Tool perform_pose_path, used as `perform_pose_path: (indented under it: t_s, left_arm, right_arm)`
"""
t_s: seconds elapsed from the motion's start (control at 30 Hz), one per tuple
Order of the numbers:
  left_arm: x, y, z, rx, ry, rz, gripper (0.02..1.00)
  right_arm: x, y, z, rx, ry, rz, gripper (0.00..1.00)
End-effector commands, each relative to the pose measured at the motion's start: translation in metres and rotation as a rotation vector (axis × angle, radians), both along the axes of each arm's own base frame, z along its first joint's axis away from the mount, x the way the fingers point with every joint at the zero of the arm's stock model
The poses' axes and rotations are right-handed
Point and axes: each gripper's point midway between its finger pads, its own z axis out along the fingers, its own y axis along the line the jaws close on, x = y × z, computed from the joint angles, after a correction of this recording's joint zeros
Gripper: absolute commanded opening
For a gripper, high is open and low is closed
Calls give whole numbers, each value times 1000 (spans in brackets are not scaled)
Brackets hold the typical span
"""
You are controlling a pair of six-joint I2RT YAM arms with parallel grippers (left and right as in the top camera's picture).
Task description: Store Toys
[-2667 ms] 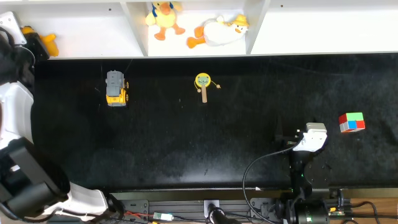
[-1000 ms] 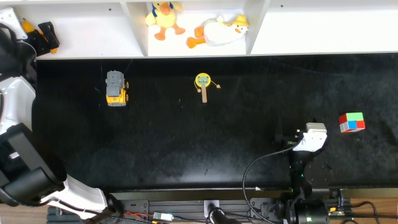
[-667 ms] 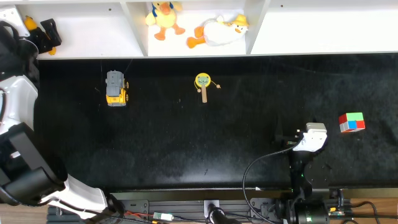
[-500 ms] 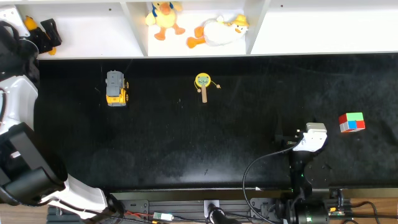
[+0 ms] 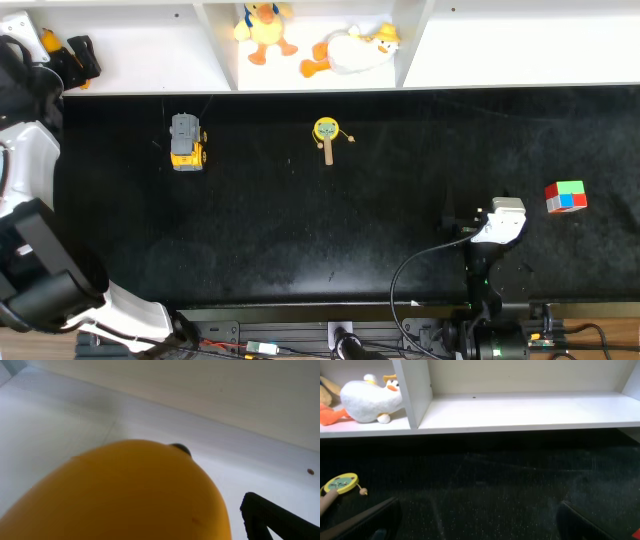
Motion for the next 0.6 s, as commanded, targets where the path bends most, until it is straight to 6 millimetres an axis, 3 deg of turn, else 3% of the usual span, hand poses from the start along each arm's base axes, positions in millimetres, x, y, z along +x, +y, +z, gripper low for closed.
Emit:
perform_pose_path:
  t_s: [0.03, 0.4, 0.6]
  left_arm:
    - [-11, 11, 30, 14, -33, 35, 998]
    - [-32, 19, 33, -7, 7, 68, 998]
    - [-42, 14, 40, 1, 9, 64, 998]
  right_arm:
    - [0, 3, -1, 5, -7, 12, 993]
    - [0, 2, -1, 5, -7, 12, 996]
    - [0, 3, -1, 5, -7, 12, 996]
